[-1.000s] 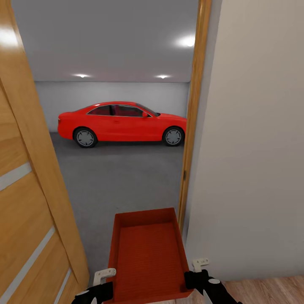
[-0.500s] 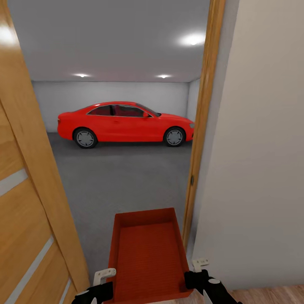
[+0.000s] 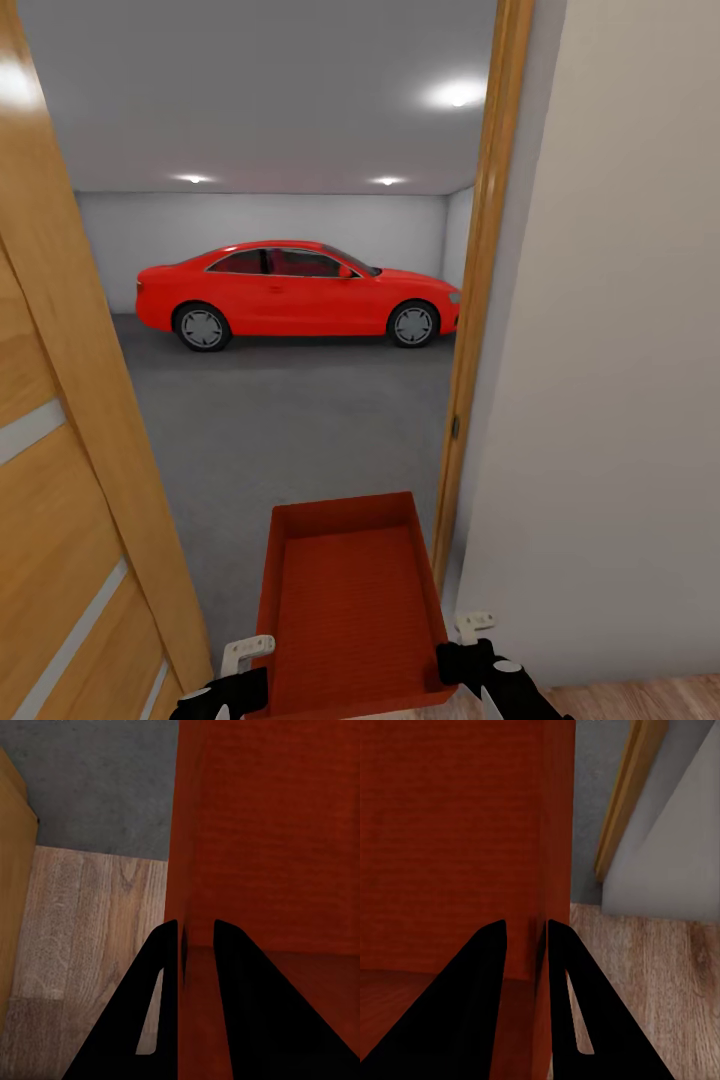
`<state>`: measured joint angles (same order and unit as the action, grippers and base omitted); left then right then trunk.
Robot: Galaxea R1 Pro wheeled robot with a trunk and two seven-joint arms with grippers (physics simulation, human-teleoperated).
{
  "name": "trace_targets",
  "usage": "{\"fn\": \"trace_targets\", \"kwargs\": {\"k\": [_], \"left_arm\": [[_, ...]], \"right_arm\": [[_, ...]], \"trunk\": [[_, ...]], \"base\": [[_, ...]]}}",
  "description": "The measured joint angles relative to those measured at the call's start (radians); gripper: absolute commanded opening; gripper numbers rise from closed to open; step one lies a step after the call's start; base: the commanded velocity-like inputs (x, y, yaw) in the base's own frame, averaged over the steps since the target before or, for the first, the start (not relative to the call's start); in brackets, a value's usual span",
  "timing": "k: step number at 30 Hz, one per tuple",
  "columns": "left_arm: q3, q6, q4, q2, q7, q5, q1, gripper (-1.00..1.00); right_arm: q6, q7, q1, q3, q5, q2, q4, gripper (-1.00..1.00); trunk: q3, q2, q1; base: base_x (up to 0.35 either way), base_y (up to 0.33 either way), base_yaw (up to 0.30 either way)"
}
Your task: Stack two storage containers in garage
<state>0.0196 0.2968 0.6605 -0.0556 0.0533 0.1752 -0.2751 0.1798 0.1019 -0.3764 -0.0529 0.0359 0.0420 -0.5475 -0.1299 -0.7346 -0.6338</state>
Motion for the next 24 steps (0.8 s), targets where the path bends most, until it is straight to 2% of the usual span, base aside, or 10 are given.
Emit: {"fn": "trace_targets", "kwargs": {"k": [5,15,19,24], "left_arm": [[0.0,0.0,0.0,0.0,0.0,0.0,0.0,-1.0],[0.0,0.001,0.0,0.0,0.0,0.0,0.0,-1.0],[0.0,0.0,0.0,0.0,0.001,0.001,0.0,-1.0],[0.0,0.0,0.0,0.0,0.0,0.001,0.0,-1.0]], "right_arm": [[0.0,0.0,0.0,0.0,0.0,0.0,0.0,-1.0],[0.001,0.0,0.0,0.0,0.0,0.0,0.0,-1.0],[0.001,0.0,-0.001,0.0,0.001,0.0,0.0,-1.0],[0.001,0.0,-0.001,0.0,0.001,0.0,0.0,-1.0]], "trunk": [[0.0,0.0,0.0],[0.0,0.0,0.0],[0.0,0.0,0.0],[0.0,0.0,0.001]], "base": [[0.0,0.0,0.021],[0.0,0.0,0.231],[0.006,0.0,0.07],[0.241,0.0,0.002]]}}
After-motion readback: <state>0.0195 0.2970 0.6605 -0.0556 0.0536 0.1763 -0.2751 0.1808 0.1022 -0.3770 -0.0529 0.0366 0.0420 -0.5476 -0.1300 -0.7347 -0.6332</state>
